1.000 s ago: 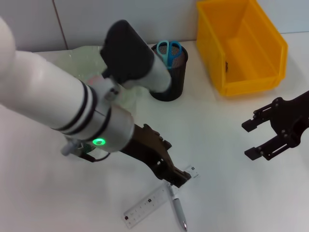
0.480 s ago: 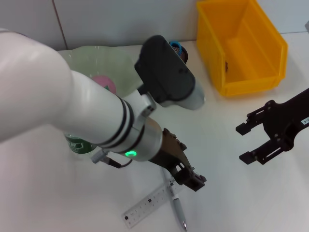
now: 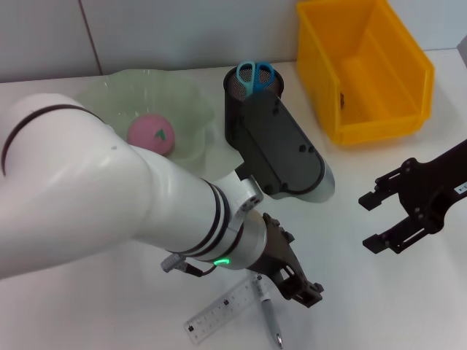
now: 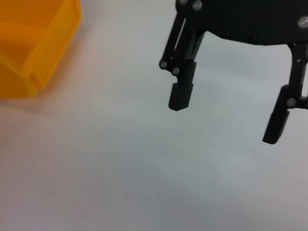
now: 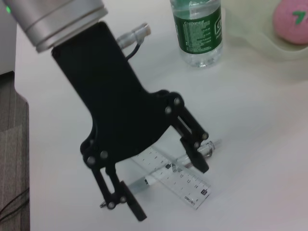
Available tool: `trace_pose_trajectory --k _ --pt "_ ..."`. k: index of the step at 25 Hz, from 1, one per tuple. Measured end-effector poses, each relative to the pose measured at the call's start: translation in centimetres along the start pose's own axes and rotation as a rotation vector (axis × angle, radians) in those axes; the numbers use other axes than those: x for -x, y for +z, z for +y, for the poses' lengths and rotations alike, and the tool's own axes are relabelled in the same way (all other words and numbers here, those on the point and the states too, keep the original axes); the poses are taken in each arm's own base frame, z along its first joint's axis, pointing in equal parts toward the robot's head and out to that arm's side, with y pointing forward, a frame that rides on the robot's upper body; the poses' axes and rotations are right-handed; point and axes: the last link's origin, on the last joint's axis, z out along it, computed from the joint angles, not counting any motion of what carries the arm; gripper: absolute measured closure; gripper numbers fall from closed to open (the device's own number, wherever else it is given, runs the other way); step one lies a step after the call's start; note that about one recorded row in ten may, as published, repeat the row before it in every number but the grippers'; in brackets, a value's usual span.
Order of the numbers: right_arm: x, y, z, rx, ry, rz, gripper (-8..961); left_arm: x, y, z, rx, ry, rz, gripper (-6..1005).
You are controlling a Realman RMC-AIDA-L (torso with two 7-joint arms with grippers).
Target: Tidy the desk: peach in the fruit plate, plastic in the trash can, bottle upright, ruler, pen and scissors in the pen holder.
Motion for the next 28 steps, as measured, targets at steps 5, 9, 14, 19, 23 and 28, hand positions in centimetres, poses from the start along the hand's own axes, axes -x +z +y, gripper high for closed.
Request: trace_pose_trajectory --k 5,9,14,19,23,28 --pt "0.2 0.2 0.0 0.001 -0.003 -0.002 166 0.1 0.3 0.2 0.001 0.000 -0.005 191" --pt "0.2 0.3 0.0 -0.005 0.001 0.005 166 0.5 0.9 -0.7 -0.028 -0.014 -0.002 191" --pt "0.3 0.3 -0.1 -0.005 0.008 0.010 166 0.8 1.4 -1.5 -0.061 -0.004 -0.017 191" --pt "0.3 0.3 -0.1 -0.008 0.008 0.011 166 0.8 1.7 -0.9 -0.049 0.015 -0.025 191" --pt "0.3 0.3 -0.1 -0.009 0.009 0.016 166 0.7 2.0 -0.5 -0.046 0.035 -0.019 191" --pt "0.6 0.2 -0.2 -0.012 0.006 0.018 166 0.8 2.3 -1.0 -0.059 0.035 -0.022 191"
